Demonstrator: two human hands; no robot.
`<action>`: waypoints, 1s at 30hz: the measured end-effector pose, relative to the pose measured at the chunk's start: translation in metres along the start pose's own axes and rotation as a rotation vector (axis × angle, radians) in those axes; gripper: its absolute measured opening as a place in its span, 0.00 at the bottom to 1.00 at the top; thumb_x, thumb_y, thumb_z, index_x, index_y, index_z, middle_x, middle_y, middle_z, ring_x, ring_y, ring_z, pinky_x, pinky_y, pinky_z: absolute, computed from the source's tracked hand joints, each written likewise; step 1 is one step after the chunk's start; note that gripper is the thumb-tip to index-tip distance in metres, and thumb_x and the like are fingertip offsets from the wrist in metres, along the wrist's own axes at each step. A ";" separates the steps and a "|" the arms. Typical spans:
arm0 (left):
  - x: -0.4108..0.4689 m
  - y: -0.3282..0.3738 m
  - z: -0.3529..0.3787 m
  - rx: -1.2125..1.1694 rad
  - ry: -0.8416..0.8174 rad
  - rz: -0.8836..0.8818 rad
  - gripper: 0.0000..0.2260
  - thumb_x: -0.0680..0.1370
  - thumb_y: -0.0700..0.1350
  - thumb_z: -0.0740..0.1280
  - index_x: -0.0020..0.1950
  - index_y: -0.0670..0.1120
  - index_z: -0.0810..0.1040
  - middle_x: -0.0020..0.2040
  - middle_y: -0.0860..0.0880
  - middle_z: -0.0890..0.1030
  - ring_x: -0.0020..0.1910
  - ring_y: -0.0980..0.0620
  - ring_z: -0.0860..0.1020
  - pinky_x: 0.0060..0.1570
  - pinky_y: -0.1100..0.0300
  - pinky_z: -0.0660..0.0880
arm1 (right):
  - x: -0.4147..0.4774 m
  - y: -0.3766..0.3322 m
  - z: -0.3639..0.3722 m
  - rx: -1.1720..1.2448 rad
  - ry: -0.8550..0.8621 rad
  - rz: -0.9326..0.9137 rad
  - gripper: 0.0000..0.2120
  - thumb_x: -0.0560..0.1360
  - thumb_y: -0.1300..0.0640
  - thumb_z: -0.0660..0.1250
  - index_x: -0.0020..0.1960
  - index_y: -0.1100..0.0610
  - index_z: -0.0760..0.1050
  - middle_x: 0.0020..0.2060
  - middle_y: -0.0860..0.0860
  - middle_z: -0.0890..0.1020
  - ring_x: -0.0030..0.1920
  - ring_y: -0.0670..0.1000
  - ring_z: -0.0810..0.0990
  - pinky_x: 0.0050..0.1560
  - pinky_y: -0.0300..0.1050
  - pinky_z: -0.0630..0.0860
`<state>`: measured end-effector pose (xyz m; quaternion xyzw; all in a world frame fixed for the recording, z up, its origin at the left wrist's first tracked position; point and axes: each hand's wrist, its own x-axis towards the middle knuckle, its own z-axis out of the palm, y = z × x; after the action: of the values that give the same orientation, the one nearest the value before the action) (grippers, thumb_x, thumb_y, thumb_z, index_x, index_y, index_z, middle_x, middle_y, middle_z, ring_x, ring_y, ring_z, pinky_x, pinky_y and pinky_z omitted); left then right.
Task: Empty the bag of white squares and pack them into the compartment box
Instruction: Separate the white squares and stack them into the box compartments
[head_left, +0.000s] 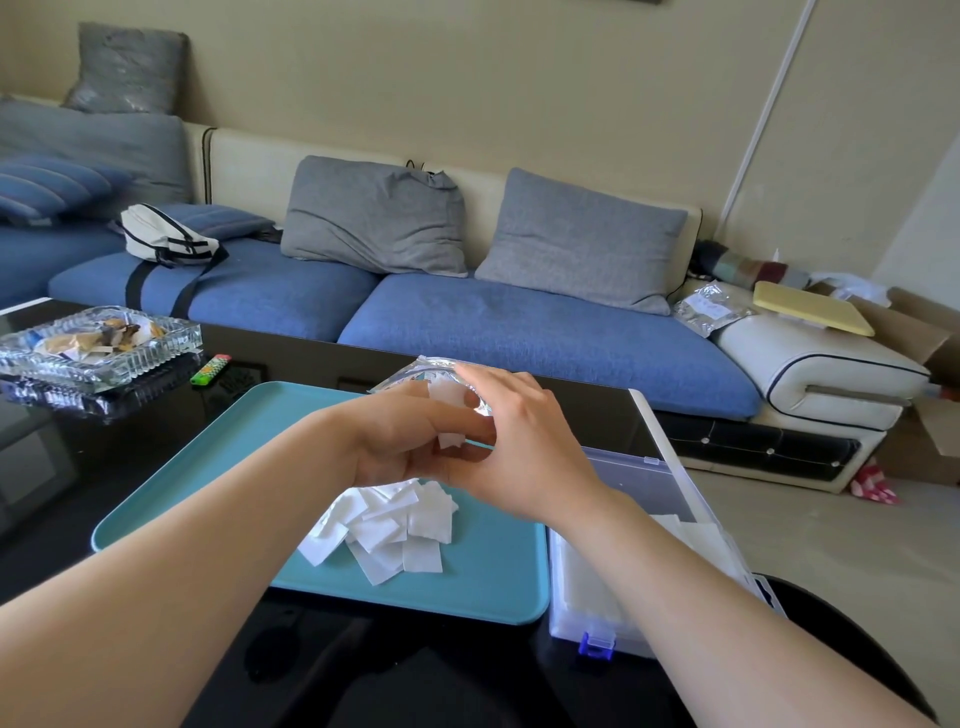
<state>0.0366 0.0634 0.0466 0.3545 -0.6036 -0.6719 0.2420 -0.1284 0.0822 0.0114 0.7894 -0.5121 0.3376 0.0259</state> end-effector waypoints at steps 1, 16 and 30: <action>-0.001 0.000 0.001 0.011 -0.007 0.005 0.10 0.80 0.36 0.70 0.61 0.36 0.79 0.50 0.44 0.83 0.44 0.48 0.83 0.49 0.52 0.80 | -0.001 -0.001 -0.001 0.025 -0.018 -0.001 0.46 0.64 0.31 0.78 0.76 0.51 0.72 0.68 0.44 0.79 0.66 0.50 0.76 0.67 0.49 0.72; -0.003 0.000 0.001 -0.005 -0.028 -0.166 0.07 0.79 0.41 0.65 0.54 0.41 0.81 0.51 0.40 0.81 0.52 0.42 0.84 0.60 0.43 0.81 | 0.000 -0.010 -0.013 0.157 -0.076 -0.034 0.43 0.63 0.44 0.85 0.75 0.47 0.73 0.65 0.42 0.81 0.64 0.44 0.78 0.65 0.41 0.74; -0.005 0.003 0.004 -0.032 0.009 -0.098 0.07 0.83 0.45 0.66 0.54 0.41 0.78 0.49 0.42 0.81 0.45 0.45 0.83 0.48 0.50 0.82 | -0.001 -0.008 -0.014 0.217 -0.013 -0.010 0.24 0.63 0.49 0.83 0.56 0.45 0.78 0.48 0.40 0.83 0.49 0.46 0.82 0.48 0.45 0.80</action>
<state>0.0364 0.0694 0.0509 0.3829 -0.5736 -0.6909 0.2171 -0.1291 0.0916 0.0239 0.7923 -0.4686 0.3859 -0.0613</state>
